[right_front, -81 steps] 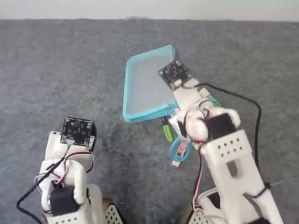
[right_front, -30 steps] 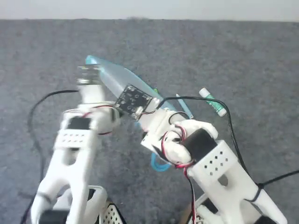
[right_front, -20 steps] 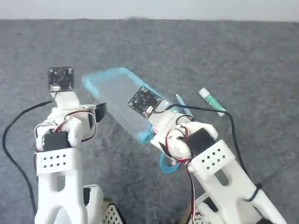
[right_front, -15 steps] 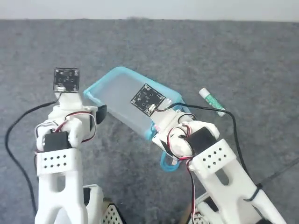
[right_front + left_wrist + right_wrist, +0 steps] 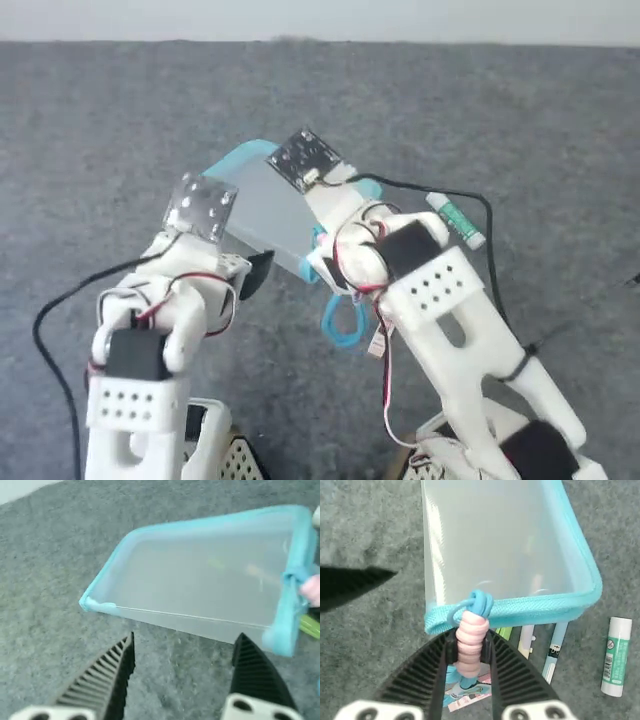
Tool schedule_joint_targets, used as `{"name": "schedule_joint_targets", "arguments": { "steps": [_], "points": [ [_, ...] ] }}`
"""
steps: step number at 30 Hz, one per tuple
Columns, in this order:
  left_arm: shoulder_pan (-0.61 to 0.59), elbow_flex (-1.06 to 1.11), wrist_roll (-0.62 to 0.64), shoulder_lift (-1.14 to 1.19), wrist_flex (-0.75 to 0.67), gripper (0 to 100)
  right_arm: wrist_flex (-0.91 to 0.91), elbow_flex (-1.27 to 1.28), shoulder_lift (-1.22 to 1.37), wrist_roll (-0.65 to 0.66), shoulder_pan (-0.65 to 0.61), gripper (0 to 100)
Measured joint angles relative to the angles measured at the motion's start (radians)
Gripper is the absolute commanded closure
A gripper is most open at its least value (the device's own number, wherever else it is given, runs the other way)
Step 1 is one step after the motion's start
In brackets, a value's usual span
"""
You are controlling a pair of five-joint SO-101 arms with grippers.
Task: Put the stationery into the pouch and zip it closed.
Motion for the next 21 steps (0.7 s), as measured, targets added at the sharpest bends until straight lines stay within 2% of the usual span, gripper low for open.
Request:
{"name": "schedule_joint_targets", "arguments": {
  "steps": [10,14,21],
  "points": [
    [0.135,0.063,0.0,-0.064,0.003,70,0.086,-0.157,0.023,-0.025,-0.005,99.2],
    [0.14,0.083,0.011,-0.064,-0.026,70,0.098,-0.17,0.023,-0.026,-0.057,99.2],
    [0.141,0.135,0.012,-0.04,-0.14,70,0.118,-0.17,0.023,-0.026,-0.068,99.2]
  ]
}}
